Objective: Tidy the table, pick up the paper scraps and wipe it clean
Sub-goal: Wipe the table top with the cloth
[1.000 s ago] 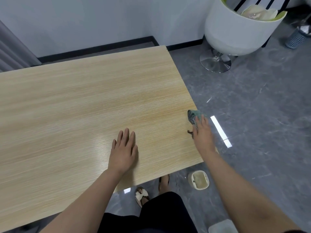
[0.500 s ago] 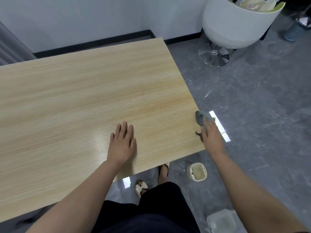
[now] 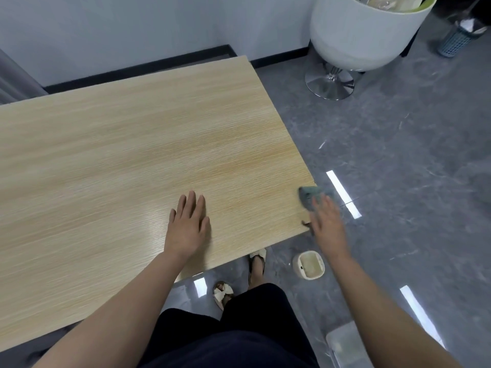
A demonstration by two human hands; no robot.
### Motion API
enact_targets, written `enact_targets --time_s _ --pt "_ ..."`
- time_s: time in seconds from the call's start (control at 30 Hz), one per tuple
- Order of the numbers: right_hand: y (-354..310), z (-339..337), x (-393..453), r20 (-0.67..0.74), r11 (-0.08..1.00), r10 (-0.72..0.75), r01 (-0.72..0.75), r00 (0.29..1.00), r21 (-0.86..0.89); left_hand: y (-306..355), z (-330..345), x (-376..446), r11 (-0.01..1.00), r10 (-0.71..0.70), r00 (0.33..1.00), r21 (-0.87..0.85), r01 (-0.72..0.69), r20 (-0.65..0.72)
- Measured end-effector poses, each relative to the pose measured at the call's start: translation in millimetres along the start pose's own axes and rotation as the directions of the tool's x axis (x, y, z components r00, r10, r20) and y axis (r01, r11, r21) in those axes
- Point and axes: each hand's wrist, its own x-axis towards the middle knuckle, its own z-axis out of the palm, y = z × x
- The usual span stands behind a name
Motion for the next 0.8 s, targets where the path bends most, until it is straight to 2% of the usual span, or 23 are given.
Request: enact_targets --time_s 0.07,0.13,0.2,0.27,0.33,0.37,0.4,0.43,0.47,0.5,0.57,0.63,0.7,0.73,0.8 --pt "-2.9 0.1 -0.7 -0.050 0.994 0.105 -0.105 0.993 0.002 0.5 0.9 -0.1 1.000 -0.003 1.000 0.005 0.003 -0.005" --pt "-26.8 10.5 -9.6 -0.054 0.997 0.067 -0.069 0.996 -0.030 1.4 2.0 -0.7 1.000 -0.007 1.000 -0.001 0.007 -0.010" --pt "-60.4 29.6 -26.5 -0.023 0.984 -0.158 0.156 0.987 -0.082 1.5 2.6 -1.1 1.000 -0.007 1.000 -0.014 0.007 -0.017" --pt "-87.5 44.2 -46.6 0.092 0.922 -0.374 0.381 0.923 -0.073 -0.1 2.1 -0.9 1.000 0.003 1.000 -0.028 -0.004 -0.020" --pt "-85.2 42.6 -48.7 0.143 0.841 -0.521 0.535 0.841 -0.081 -2.2 1.4 -0.7 0.999 0.022 1.000 -0.030 -0.022 -0.020" --pt "-73.3 36.6 -42.9 0.122 0.816 -0.549 0.562 0.827 -0.133 -3.2 1.1 -0.9 0.999 0.028 0.999 -0.026 -0.028 -0.018" --pt "-56.7 30.0 -34.9 0.091 0.826 -0.527 0.534 0.845 -0.181 -3.8 1.1 -1.1 0.999 0.029 0.999 -0.020 -0.030 -0.017" --pt "-36.8 22.1 -26.4 0.050 0.888 -0.423 0.425 0.905 -0.176 -4.0 1.1 -2.0 0.999 0.028 0.999 -0.015 -0.028 -0.015" --pt "-18.4 10.0 -19.4 0.023 0.957 -0.261 0.262 0.965 -0.126 -3.6 1.4 -3.1 1.000 0.025 1.000 -0.012 -0.025 -0.015" --pt "-1.8 -0.3 -14.4 0.006 0.993 -0.090 0.091 0.996 -0.071 -3.1 1.8 -4.6 1.000 0.021 1.000 -0.010 -0.022 -0.016" --pt "11.2 -6.9 -10.4 0.016 0.993 0.116 -0.116 0.993 0.018 -2.1 2.9 -7.2 1.000 0.010 1.000 -0.013 -0.010 -0.022" --pt "-3.1 0.0 -11.5 -0.023 0.990 0.138 -0.137 0.990 0.033 -0.3 3.5 -8.3 1.000 -0.002 1.000 -0.015 0.002 -0.024" --pt "-34.3 12.8 -18.1 0.033 0.999 0.021 -0.022 0.999 0.033 1.8 4.0 -8.5 1.000 -0.014 1.000 -0.012 0.014 -0.022" --pt "-53.0 21.2 -24.0 0.089 0.994 -0.109 0.107 0.990 0.023 2.3 4.0 -8.0 1.000 -0.019 1.000 -0.016 0.019 -0.020" --pt "-78.5 31.8 -37.0 0.222 0.919 -0.384 0.394 0.896 0.000 1.9 3.7 -6.9 0.999 -0.024 1.000 -0.030 0.023 -0.014"
